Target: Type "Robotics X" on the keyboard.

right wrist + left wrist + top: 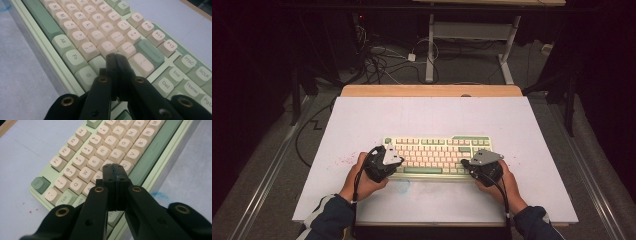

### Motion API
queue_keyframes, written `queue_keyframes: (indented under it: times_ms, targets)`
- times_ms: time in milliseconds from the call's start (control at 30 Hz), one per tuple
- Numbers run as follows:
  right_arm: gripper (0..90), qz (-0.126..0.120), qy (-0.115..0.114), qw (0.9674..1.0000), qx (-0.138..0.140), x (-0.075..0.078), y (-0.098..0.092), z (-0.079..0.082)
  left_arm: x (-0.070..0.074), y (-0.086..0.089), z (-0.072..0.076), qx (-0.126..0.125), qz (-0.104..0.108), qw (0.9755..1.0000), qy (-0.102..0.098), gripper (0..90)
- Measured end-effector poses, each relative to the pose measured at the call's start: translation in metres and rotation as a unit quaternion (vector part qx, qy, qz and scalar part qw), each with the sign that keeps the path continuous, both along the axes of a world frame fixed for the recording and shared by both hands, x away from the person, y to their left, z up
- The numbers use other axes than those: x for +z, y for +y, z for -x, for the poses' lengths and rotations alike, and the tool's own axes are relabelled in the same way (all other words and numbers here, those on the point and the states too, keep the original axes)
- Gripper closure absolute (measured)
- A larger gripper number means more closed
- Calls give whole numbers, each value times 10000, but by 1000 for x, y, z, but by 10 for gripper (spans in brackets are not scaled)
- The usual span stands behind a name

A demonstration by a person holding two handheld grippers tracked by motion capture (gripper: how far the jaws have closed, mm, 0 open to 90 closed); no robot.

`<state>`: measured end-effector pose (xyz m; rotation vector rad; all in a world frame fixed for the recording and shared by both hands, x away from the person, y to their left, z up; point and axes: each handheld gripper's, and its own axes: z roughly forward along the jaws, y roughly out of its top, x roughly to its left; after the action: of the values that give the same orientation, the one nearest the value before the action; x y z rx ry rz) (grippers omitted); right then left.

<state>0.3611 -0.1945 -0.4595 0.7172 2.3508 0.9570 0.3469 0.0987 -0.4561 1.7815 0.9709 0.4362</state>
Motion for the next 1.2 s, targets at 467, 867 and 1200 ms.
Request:
queue_keyframes:
  times_ms: [467, 867, 1200]
  targets:
    - [900, -19, -1, 10000, -1, 0, 0, 0, -5, -9, -7, -50, -69, 9999, 55, 869]
    - [900, -30, 7, 10000, 1, 0, -1, 0, -11, -17, -14, -47, -169, 9998, 98, 868]
    - [900, -38, 5, 10000, 2, -1, -1, 0, -12, -18, -14, -85, -165, 9998, 90, 868]
